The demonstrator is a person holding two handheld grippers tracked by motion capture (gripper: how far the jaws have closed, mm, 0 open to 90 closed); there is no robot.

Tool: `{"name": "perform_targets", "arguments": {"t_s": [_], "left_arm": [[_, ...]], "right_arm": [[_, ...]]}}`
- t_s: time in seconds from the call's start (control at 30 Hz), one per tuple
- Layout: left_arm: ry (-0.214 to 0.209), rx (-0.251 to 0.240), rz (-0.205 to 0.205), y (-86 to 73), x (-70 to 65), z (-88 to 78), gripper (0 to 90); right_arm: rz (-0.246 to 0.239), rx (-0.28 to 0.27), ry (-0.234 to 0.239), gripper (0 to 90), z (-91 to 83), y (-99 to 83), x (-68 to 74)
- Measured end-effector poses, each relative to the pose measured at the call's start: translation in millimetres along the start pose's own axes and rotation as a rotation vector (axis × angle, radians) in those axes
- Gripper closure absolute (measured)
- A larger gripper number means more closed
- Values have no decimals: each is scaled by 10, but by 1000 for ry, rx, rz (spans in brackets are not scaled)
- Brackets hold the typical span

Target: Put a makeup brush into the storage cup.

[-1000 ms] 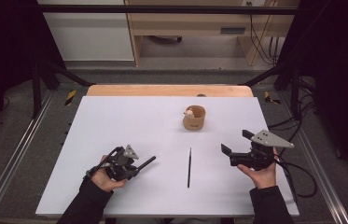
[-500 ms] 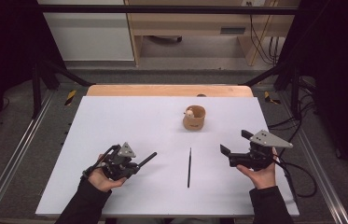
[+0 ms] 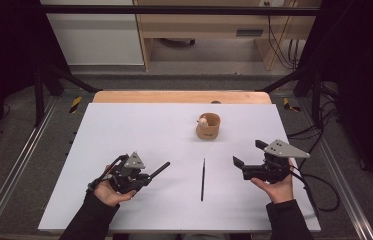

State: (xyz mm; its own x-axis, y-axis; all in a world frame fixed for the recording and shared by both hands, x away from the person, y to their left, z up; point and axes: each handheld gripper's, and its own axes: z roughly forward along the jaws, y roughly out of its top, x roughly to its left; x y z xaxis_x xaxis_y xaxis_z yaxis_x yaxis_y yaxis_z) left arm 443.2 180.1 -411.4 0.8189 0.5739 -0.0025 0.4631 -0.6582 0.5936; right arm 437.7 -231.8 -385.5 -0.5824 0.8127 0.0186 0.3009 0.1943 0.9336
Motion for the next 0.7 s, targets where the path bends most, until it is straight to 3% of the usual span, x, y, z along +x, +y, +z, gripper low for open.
{"name": "perform_targets", "arguments": {"t_s": [0.7], "left_arm": [[-46,-45,49,96,-141,-24,782]], "right_arm": [[-33,15,48,49,71,42,159]]}}
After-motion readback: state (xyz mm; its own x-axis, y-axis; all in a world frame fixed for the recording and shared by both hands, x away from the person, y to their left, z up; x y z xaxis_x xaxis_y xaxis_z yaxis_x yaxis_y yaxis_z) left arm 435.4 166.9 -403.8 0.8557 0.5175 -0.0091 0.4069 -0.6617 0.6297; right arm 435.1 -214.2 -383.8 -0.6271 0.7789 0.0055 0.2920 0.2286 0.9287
